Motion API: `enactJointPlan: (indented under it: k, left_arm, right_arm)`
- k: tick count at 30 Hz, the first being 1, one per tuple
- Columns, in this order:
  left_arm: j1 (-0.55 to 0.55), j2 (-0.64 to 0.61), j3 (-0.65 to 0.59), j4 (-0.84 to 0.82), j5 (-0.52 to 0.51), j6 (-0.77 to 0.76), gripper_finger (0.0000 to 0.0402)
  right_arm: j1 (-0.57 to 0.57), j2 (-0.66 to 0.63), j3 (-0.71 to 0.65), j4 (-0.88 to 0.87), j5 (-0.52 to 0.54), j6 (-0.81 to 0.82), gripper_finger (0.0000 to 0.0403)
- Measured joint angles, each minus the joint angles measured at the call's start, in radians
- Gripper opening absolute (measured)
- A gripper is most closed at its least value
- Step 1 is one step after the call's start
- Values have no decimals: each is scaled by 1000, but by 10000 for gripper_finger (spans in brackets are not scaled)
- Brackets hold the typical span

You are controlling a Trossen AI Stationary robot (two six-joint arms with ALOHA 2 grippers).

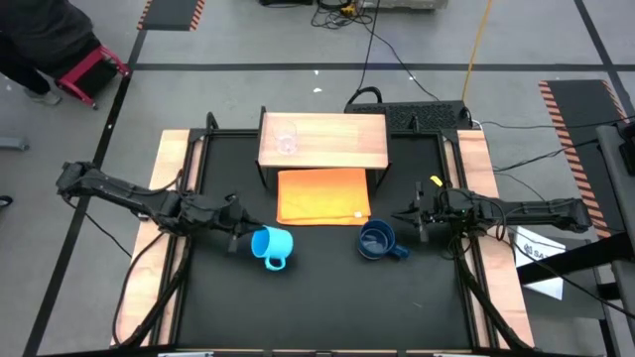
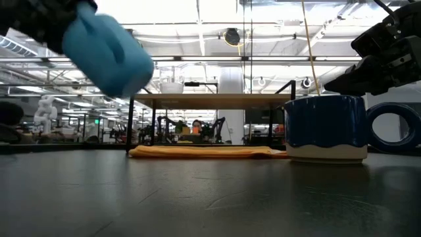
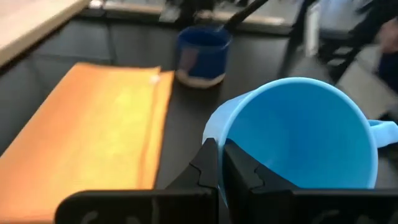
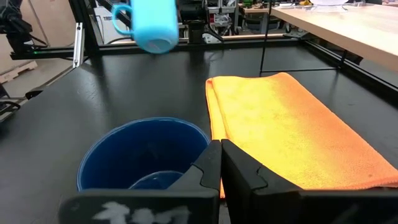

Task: Stack small to large cups/mugs on shelf
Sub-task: Put the light blue mug on the shelf

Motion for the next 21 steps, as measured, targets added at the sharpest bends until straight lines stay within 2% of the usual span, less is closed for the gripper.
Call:
enactJointPlan:
  k: [8, 16, 21]
  left_arm:
    - [-9, -108, -10, -12, -96, 48, 4]
    - [-37, -269, -10, -162, -292, 4, 4]
    - [-65, -289, -76, 19, -298, 31, 4]
  right_arm:
    - [0, 0, 0, 0, 0, 2, 0]
    - [0, 0, 0, 0, 0, 9, 0]
    - [0, 0, 0, 0, 0, 5, 0]
